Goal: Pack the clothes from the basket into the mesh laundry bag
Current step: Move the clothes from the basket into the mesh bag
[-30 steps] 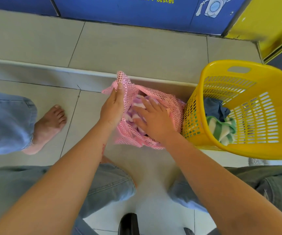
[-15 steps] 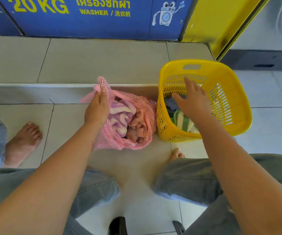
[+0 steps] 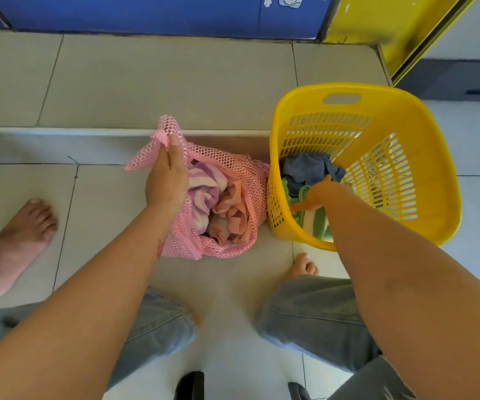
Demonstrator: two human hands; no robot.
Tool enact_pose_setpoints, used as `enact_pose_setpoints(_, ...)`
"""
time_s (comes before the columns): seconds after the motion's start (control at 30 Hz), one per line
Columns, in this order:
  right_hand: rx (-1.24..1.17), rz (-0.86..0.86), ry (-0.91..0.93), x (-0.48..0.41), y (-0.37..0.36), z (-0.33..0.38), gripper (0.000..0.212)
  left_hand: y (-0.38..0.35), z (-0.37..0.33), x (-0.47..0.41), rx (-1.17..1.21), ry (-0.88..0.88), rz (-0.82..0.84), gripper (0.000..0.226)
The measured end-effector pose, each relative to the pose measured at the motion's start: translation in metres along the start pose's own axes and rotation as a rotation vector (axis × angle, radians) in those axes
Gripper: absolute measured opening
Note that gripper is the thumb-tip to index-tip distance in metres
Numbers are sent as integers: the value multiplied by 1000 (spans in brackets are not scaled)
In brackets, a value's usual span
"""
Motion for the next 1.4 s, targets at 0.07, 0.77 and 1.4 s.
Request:
enact_pose_setpoints(0.07, -34, 41, -6, -11, -9, 6, 93, -4, 1, -3, 24, 9, -6, 58)
enact_pose_setpoints(0.77, -488, -434, -152, 3, 16, -15, 52, 21, 10, -2, 89, 7, 12, 61)
enact_pose_setpoints(1.4, -1044, -811, 503, 195, 160, 36, 38, 67, 12, 5, 249, -75, 75, 56)
Point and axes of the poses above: each hand's wrist, its own x-axis away from the middle knuckle, its own y-axis out of the back of the hand, z = x × y, the point moved 1 cm from there along -x, towards the middle knuckle, and after that the axes turned 3 degrees about -z, right-handed, at the moved point
